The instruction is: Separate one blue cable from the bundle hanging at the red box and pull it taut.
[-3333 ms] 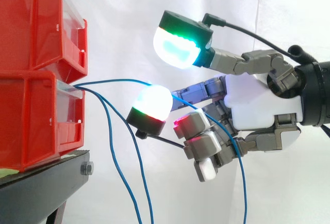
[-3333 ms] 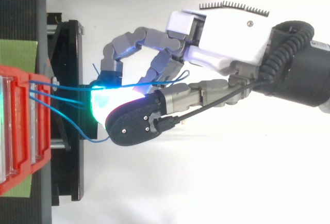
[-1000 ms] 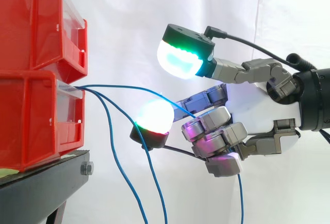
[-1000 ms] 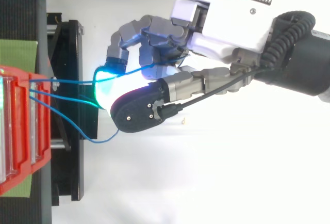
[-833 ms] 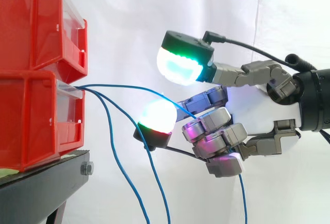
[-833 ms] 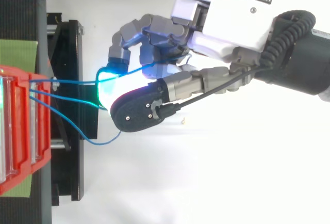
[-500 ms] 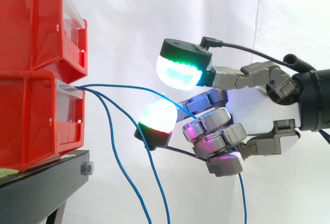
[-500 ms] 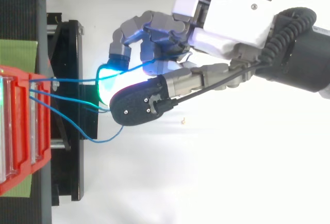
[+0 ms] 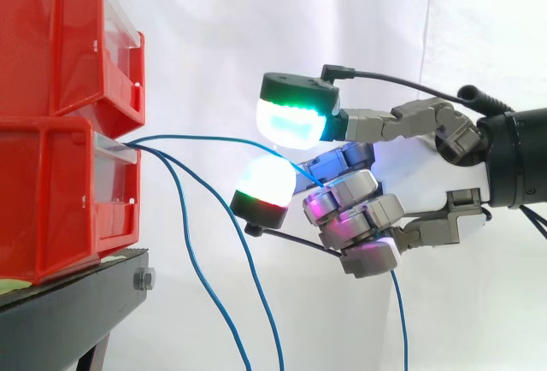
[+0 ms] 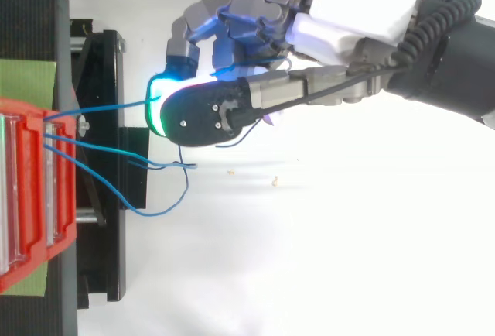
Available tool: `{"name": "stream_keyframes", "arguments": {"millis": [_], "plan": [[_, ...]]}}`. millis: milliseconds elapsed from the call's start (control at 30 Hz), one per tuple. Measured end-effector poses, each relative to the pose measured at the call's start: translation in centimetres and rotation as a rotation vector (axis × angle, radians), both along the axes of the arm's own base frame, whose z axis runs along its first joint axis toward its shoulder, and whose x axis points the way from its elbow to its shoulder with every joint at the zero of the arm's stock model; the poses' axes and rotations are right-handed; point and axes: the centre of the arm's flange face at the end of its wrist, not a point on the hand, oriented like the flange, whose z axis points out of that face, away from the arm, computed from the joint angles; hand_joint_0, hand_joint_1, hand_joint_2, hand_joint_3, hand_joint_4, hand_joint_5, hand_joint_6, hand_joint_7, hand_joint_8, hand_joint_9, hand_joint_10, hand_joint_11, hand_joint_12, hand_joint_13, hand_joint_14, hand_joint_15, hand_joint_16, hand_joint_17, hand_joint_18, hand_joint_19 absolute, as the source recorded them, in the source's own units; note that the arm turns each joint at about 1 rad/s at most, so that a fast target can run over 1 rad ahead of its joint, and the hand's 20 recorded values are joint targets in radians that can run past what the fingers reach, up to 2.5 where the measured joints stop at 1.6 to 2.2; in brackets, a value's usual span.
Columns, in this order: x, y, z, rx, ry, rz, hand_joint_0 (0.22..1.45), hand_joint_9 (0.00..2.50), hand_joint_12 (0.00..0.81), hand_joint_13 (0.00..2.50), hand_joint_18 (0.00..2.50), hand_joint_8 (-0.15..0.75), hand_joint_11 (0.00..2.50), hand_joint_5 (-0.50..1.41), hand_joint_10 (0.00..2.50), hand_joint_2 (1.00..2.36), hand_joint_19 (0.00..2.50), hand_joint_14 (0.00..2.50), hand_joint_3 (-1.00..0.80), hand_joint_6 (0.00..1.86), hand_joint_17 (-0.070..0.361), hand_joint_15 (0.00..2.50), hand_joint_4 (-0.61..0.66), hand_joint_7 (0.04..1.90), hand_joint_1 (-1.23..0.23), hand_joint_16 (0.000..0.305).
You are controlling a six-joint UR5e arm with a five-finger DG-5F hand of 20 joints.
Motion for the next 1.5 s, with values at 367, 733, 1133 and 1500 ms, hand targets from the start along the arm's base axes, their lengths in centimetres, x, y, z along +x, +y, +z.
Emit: {"name": "stream_keyframes", "arguments": {"millis": [367, 733, 1133, 1500], "plan": [[-0.1, -0.5, 0.9, -0.002, 0.032, -0.005, 0.58, 0.27, 0.444, 0.67, 1.12, 0.427, 1.43, -0.22, 2.50, 1.00, 1.23, 2.50, -0.50, 0.92, 0.109, 1.50, 0.23, 0.90, -0.56, 0.049], [-0.3, -0.6, -0.2, -0.012, 0.031, -0.008, 0.55, 0.33, 0.449, 0.70, 1.13, 0.439, 1.48, -0.21, 2.50, 1.00, 1.20, 2.50, -0.50, 0.90, 0.111, 1.49, 0.24, 0.93, -0.36, 0.049], [-0.1, -0.5, -1.7, -0.007, -0.029, -0.008, 0.53, 0.21, 0.473, 0.70, 1.11, 0.460, 1.48, -0.22, 2.50, 1.00, 1.08, 2.50, -0.50, 0.89, 0.121, 1.57, 0.27, 0.93, -0.43, 0.054], [0.1, -1.0, -3.2, 0.008, -0.022, -0.014, 0.49, 0.04, 0.491, 0.64, 1.02, 0.498, 1.43, -0.23, 2.50, 1.00, 0.70, 2.50, -0.50, 0.90, 0.135, 1.45, 0.30, 0.87, -0.50, 0.060]]}}
